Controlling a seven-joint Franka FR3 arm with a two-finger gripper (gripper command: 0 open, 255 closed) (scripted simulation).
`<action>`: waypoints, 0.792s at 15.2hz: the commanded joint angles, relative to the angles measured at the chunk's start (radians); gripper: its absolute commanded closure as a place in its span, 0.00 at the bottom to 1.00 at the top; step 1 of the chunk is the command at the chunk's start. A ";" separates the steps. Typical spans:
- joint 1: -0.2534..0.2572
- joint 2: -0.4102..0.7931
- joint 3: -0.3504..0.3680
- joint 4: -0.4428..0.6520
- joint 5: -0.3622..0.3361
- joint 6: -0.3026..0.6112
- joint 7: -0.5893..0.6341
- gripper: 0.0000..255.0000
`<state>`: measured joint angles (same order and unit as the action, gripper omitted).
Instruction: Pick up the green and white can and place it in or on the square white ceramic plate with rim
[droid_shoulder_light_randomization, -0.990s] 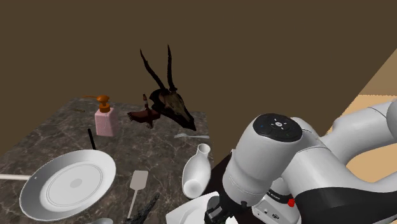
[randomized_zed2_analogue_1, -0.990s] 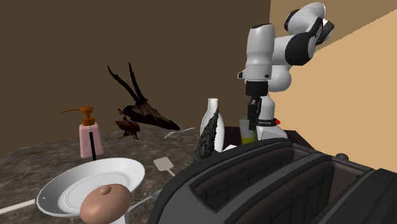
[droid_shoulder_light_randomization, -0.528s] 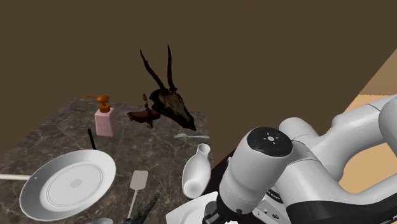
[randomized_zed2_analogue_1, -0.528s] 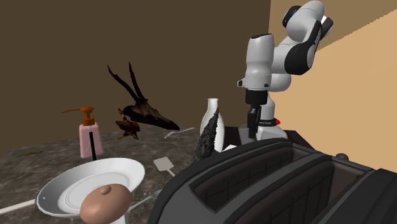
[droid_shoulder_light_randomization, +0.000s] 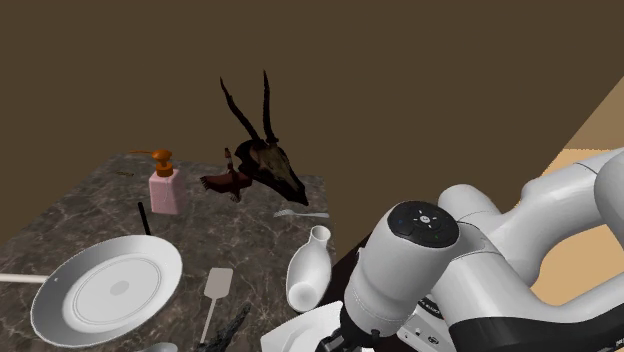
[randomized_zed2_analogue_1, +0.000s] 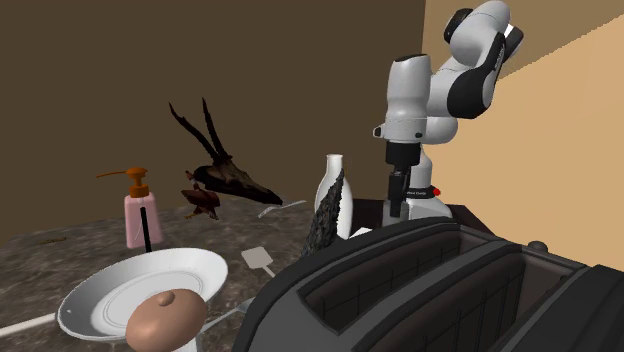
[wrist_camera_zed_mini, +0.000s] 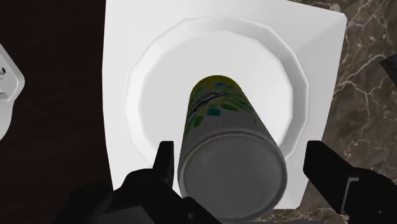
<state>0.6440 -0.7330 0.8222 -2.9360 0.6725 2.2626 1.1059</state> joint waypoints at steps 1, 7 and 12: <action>0.000 0.000 0.000 0.000 0.000 0.000 0.000 0.00; 0.010 -0.107 -0.077 0.046 -0.058 -0.152 0.010 0.00; 0.012 -0.129 -0.097 0.061 -0.074 -0.188 0.014 0.00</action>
<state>0.6555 -0.8595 0.7274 -2.8758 0.5995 2.0775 1.1201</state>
